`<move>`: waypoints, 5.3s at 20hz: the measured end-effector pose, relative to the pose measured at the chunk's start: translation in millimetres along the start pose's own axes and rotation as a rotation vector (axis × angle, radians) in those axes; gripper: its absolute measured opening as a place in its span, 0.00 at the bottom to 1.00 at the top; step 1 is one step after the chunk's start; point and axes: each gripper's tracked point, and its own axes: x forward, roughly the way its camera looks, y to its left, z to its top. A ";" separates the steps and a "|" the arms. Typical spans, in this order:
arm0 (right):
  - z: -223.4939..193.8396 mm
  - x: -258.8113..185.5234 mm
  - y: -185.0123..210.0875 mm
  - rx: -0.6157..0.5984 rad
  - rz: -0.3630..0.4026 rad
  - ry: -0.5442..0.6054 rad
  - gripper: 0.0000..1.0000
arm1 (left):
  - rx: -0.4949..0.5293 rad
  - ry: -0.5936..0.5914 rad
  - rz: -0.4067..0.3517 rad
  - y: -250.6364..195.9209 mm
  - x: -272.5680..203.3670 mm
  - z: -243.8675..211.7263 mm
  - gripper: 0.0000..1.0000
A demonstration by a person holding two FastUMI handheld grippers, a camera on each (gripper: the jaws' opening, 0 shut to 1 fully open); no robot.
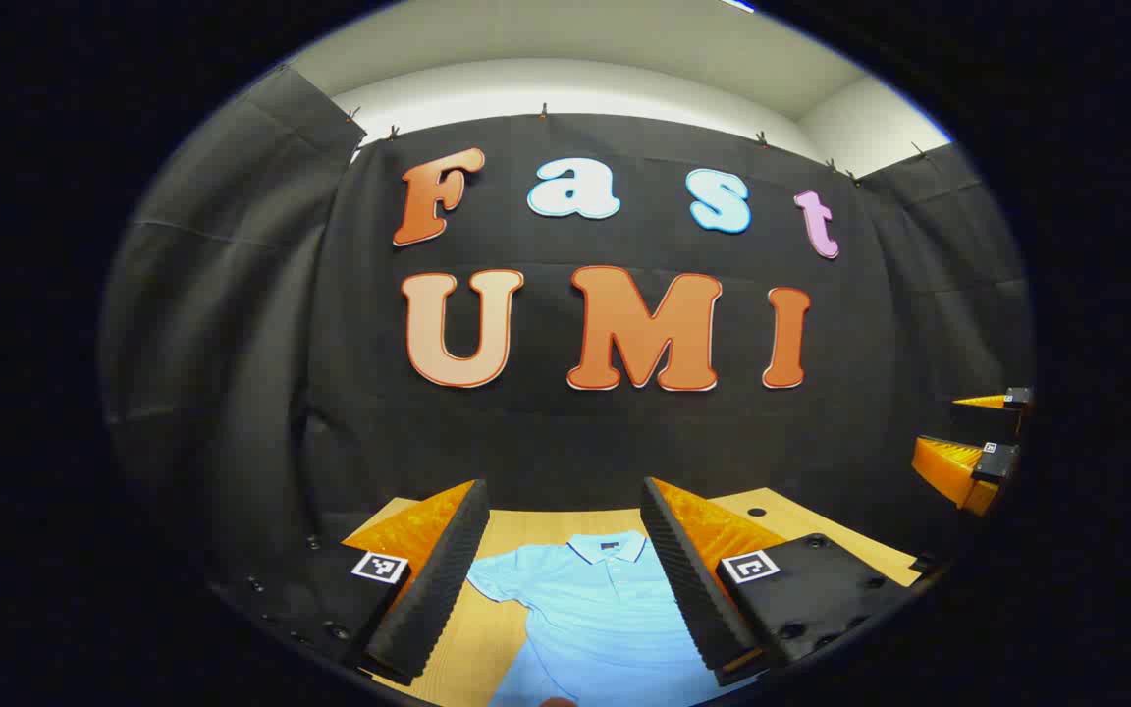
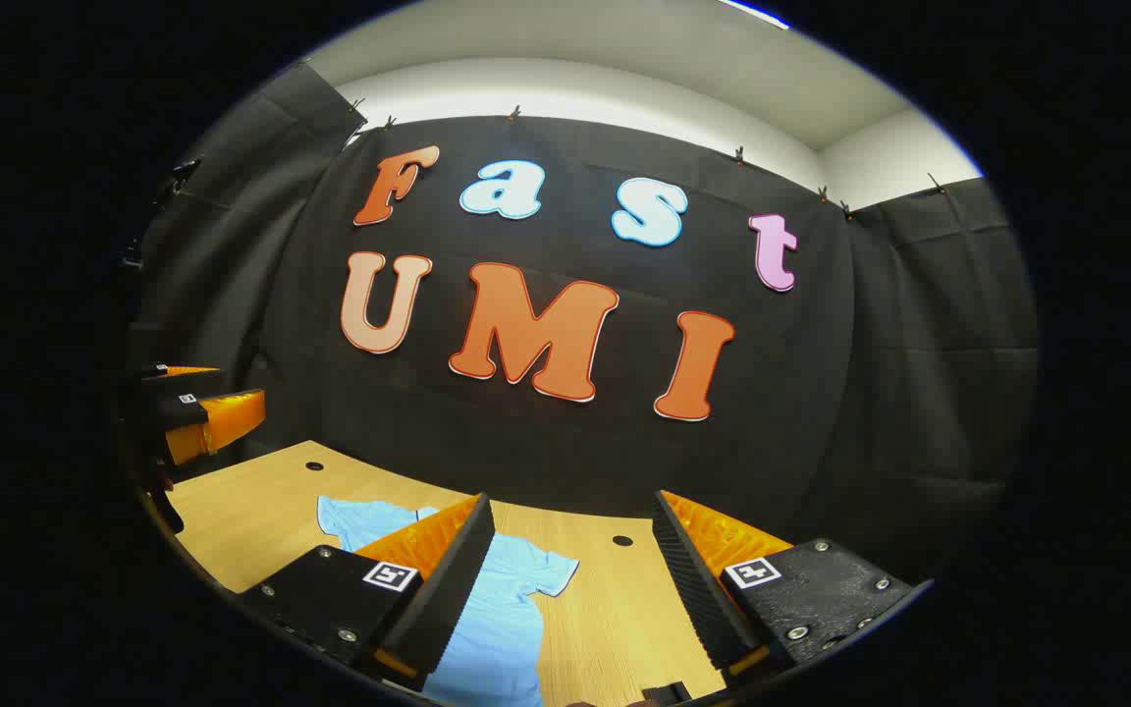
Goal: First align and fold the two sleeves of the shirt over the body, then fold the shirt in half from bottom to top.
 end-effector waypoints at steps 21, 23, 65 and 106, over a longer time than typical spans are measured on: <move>-43.2 103.0 -37.8 0.140 0.075 0.086 0.99 | 0.124 -0.026 0.046 -60.9 68.6 16.6 1.00; -47.3 111.3 -35.4 0.157 0.065 0.111 0.99 | 0.146 -0.021 0.031 -56.1 76.4 14.2 1.00; -366.8 322.2 -2.6 0.371 0.018 1.113 0.92 | 0.187 0.342 0.240 12.9 133.4 -99.7 1.00; -338.4 336.5 112.9 0.560 0.221 1.192 0.03 | 0.124 0.469 0.216 51.9 158.1 -154.2 0.99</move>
